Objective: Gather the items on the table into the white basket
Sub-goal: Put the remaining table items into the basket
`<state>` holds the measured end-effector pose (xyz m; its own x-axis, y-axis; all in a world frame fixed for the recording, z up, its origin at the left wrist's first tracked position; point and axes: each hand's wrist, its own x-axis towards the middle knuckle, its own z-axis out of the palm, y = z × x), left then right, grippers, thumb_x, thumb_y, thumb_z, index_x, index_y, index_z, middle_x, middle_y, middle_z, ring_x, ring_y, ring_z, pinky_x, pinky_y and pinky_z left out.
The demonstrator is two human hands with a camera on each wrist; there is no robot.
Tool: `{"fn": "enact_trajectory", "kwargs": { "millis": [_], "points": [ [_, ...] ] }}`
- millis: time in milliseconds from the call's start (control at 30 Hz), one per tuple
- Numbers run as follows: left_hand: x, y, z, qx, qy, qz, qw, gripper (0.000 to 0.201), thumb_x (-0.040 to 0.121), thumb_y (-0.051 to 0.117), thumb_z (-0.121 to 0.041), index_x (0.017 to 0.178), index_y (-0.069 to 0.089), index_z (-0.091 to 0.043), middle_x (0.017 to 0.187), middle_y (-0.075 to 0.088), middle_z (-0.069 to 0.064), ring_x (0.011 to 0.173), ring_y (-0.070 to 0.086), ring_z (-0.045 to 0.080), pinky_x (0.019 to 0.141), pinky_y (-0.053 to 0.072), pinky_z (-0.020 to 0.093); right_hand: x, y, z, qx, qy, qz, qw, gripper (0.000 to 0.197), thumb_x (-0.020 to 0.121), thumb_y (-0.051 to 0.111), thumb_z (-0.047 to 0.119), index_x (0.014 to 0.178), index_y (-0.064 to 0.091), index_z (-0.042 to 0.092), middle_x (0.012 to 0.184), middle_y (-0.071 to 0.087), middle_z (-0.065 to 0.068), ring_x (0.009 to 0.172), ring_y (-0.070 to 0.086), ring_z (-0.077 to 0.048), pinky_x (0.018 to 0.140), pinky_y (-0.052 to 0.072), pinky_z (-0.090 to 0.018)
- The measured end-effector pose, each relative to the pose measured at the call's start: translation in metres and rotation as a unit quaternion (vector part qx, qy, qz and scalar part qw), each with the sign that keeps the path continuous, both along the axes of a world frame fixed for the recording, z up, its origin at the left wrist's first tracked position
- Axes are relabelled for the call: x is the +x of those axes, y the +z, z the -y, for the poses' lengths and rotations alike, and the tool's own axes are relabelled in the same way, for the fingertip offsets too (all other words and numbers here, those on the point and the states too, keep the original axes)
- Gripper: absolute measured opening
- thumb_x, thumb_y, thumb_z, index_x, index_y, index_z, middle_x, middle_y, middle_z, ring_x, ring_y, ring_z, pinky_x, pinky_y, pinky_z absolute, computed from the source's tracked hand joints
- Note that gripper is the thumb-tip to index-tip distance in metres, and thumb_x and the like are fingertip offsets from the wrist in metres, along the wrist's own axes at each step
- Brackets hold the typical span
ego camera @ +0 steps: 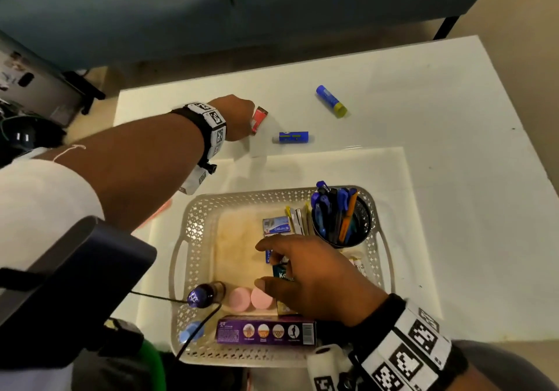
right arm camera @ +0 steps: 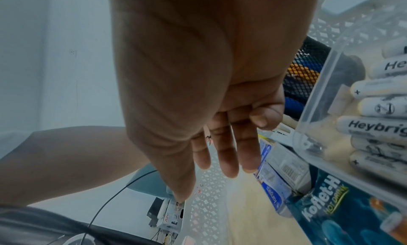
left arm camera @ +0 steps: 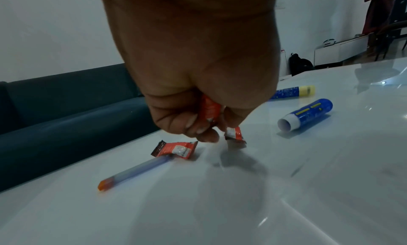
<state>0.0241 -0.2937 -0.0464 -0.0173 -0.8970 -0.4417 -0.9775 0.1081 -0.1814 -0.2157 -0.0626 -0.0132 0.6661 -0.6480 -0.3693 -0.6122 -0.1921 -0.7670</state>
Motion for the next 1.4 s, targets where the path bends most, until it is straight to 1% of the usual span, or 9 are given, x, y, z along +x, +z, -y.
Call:
{"fn": "enact_trajectory", "kwargs": {
  "millis": [133, 233, 500, 667, 867, 1033, 1167, 1300, 1400],
  "points": [
    [-0.001, -0.019, 0.005, -0.021, 0.048, 0.009, 0.999, 0.067, 0.094, 0.052, -0.064, 0.134, 0.049, -0.01, 0.125, 0.061, 0.014, 0.111, 0.059, 0.036, 0.085, 0.045, 0.041, -0.001, -0.001, 0.0, 0.001, 0.002, -0.009, 1.0, 0.057, 0.088, 0.065, 0.055, 0.14, 0.048, 0.039, 0.118, 0.064, 0.014, 0.096, 0.057, -0.002, 0.087, 0.052, -0.028],
    [-0.004, -0.028, 0.015, -0.024, 0.063, 0.0, 0.998, 0.069, 0.093, 0.05, -0.066, 0.134, 0.048, -0.011, 0.124, 0.061, 0.014, 0.111, 0.059, 0.036, 0.088, 0.046, 0.044, 0.0, -0.003, 0.0, -0.002, 0.006, -0.009, 1.0, 0.057, 0.088, 0.065, 0.055, 0.14, 0.049, 0.038, 0.116, 0.064, 0.014, 0.089, 0.052, 0.001, 0.082, 0.05, -0.023],
    [0.0, -0.001, 0.034, -0.032, 0.037, 0.01, 0.999, 0.041, 0.094, 0.044, -0.041, 0.077, 0.057, -0.005, 0.083, 0.06, 0.01, 0.082, 0.059, 0.034, 0.075, 0.049, 0.039, 0.003, -0.005, 0.001, 0.002, 0.007, -0.011, 1.0, 0.058, 0.088, 0.065, 0.055, 0.14, 0.048, 0.038, 0.117, 0.065, 0.012, 0.095, 0.059, -0.002, 0.084, 0.053, -0.026],
    [0.03, 0.01, 0.037, -0.032, 0.027, 0.061, 0.997, 0.025, 0.084, 0.05, -0.032, 0.084, 0.06, -0.009, 0.081, 0.06, 0.006, 0.07, 0.058, 0.028, 0.067, 0.051, 0.038, 0.002, -0.007, 0.0, 0.002, 0.003, -0.006, 1.0, 0.058, 0.088, 0.065, 0.055, 0.14, 0.048, 0.039, 0.117, 0.064, 0.013, 0.102, 0.06, -0.003, 0.088, 0.053, -0.026],
    [0.046, -0.014, 0.024, -0.031, 0.079, 0.058, 0.995, 0.05, 0.089, 0.055, -0.064, 0.093, 0.053, -0.014, 0.093, 0.058, 0.008, 0.088, 0.057, 0.034, 0.079, 0.049, 0.042, 0.003, -0.012, -0.001, 0.001, 0.004, -0.001, 1.0, 0.058, 0.087, 0.064, 0.057, 0.139, 0.046, 0.04, 0.115, 0.063, 0.015, 0.1, 0.057, -0.003, 0.088, 0.052, -0.027],
    [0.037, -0.027, 0.017, 0.025, 0.08, 0.009, 0.996, 0.042, 0.1, 0.053, -0.042, 0.084, 0.062, -0.004, 0.107, 0.068, 0.018, 0.093, 0.059, 0.036, 0.088, 0.05, 0.042, 0.005, -0.013, -0.001, 0.004, 0.001, -0.005, 1.0, 0.058, 0.087, 0.064, 0.056, 0.139, 0.046, 0.04, 0.117, 0.063, 0.014, 0.103, 0.058, -0.005, 0.088, 0.052, -0.028],
    [0.038, -0.022, 0.007, 0.0, 0.073, -0.035, 0.997, 0.036, 0.096, 0.062, -0.04, 0.109, 0.068, -0.007, 0.112, 0.066, 0.013, 0.107, 0.06, 0.036, 0.091, 0.048, 0.04, 0.005, -0.013, -0.005, -0.011, 0.003, -0.009, 1.0, 0.058, 0.087, 0.065, 0.056, 0.139, 0.047, 0.039, 0.117, 0.063, 0.013, 0.107, 0.058, -0.006, 0.091, 0.051, -0.03],
    [0.06, -0.021, 0.001, -0.063, 0.117, 0.003, 0.991, 0.051, 0.088, 0.063, -0.06, 0.098, 0.062, -0.01, 0.1, 0.065, 0.01, 0.094, 0.061, 0.034, 0.081, 0.049, 0.04, 0.004, -0.017, -0.006, -0.021, 0.01, -0.012, 1.0, 0.058, 0.088, 0.064, 0.056, 0.14, 0.046, 0.039, 0.118, 0.062, 0.013, 0.11, 0.055, -0.007, 0.089, 0.048, -0.026],
    [0.073, -0.03, -0.005, -0.029, 0.16, 0.026, 0.986, 0.053, 0.091, 0.051, -0.066, 0.094, 0.056, -0.013, 0.104, 0.065, 0.012, 0.097, 0.06, 0.035, 0.089, 0.05, 0.042, 0.004, -0.018, -0.006, -0.023, 0.008, -0.007, 1.0, 0.058, 0.087, 0.063, 0.057, 0.139, 0.045, 0.04, 0.118, 0.062, 0.015, 0.109, 0.054, -0.005, 0.09, 0.048, -0.026]
  ]
}}
